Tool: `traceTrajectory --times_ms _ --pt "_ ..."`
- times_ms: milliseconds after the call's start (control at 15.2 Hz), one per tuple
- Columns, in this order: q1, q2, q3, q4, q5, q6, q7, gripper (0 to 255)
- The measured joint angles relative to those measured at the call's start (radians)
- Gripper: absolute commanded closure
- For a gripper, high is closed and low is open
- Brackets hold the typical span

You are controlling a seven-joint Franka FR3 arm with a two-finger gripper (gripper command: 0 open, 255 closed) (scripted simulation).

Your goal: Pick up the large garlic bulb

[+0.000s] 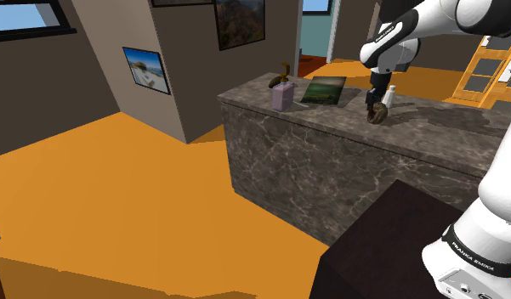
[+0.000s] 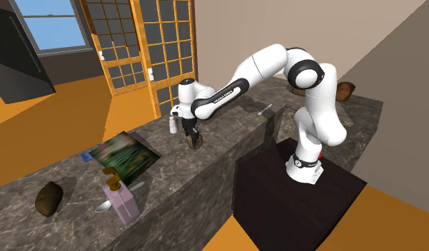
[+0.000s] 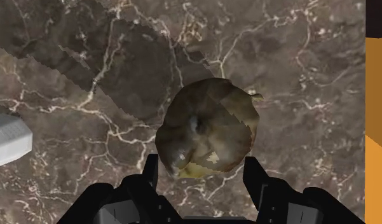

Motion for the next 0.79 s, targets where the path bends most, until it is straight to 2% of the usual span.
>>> traceTrajectory --times_ms 264,792 --pt "0.000 -0.001 -0.001 0.003 -0.001 -0.007 0.000 255" --pt "0.008 -0.044 -0.009 0.051 -0.023 -0.097 0.011 255"
